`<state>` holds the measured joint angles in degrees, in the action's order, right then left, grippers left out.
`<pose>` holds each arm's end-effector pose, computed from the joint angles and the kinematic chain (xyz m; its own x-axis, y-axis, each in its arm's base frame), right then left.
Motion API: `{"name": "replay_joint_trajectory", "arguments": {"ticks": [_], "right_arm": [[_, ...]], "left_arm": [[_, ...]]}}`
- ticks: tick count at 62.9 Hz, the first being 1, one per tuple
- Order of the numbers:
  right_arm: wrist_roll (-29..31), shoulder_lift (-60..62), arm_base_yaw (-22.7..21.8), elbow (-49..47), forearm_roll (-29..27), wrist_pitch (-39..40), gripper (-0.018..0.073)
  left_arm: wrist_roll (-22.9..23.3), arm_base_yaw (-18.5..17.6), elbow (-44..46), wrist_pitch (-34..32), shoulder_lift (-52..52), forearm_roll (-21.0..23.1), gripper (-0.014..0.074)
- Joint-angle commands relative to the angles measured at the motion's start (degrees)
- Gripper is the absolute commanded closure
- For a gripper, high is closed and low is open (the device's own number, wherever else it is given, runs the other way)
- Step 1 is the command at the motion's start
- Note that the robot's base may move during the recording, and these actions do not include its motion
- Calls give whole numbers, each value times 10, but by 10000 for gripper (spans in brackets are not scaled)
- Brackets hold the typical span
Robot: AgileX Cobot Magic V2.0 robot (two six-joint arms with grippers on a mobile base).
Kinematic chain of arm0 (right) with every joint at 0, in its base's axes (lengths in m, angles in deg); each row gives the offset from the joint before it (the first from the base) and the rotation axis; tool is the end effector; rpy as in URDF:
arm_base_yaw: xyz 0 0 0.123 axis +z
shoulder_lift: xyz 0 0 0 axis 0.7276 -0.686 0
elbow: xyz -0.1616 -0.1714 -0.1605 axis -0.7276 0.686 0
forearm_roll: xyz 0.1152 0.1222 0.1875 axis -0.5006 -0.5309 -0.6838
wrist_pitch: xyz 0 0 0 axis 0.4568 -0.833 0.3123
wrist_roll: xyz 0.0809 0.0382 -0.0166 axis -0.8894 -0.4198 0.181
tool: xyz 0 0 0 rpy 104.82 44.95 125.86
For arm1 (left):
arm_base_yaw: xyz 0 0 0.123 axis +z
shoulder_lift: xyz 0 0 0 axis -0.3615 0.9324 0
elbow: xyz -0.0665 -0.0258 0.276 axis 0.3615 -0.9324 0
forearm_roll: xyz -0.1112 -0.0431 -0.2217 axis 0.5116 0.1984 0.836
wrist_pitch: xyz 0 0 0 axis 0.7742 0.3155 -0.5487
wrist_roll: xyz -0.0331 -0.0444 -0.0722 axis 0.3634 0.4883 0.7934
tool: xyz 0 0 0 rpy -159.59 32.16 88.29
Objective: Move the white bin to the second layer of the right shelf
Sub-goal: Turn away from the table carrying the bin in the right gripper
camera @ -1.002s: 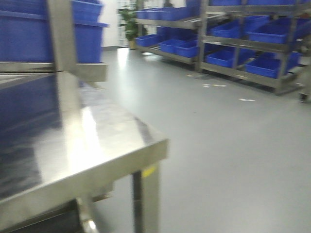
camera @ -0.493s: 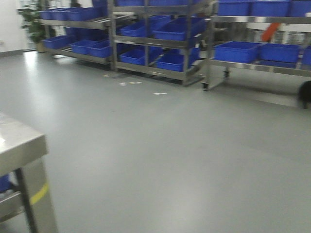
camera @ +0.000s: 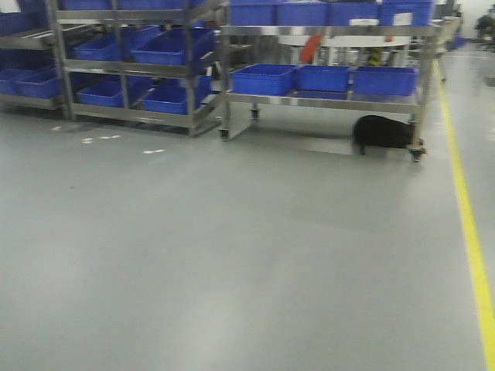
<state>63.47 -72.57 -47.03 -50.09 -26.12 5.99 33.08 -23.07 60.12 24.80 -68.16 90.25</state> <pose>0.0816 0.0005 0.3626 -0.5056 -0.0037 -0.8628 -0.0064 1.0000 -0.0005 0.0561 -0.0020 0.2017 -0.0150 0.0216 -0.9997 0.0352 0.9992 0.0211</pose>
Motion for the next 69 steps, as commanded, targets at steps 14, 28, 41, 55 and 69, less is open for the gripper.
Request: {"name": "replay_joint_trajectory", "arguments": {"ticks": [14,28,41,55,69], "right_arm": [[2,-2,-3,-17,-3,49,504],[2,-2,-3,-17,-3,49,504],[2,-2,-3,-17,-3,49,504],[2,-2,-3,-17,-3,49,504],[2,-2,-3,-17,-3,49,504]], "left_arm": [[3,-4,-15,-47,-12,4,512],[3,-4,-15,-47,-12,4,512],[3,-4,-15,-47,-12,4,512],[3,-4,-15,-47,-12,4,512],[3,-4,-15,-47,-12,4,512]]}}
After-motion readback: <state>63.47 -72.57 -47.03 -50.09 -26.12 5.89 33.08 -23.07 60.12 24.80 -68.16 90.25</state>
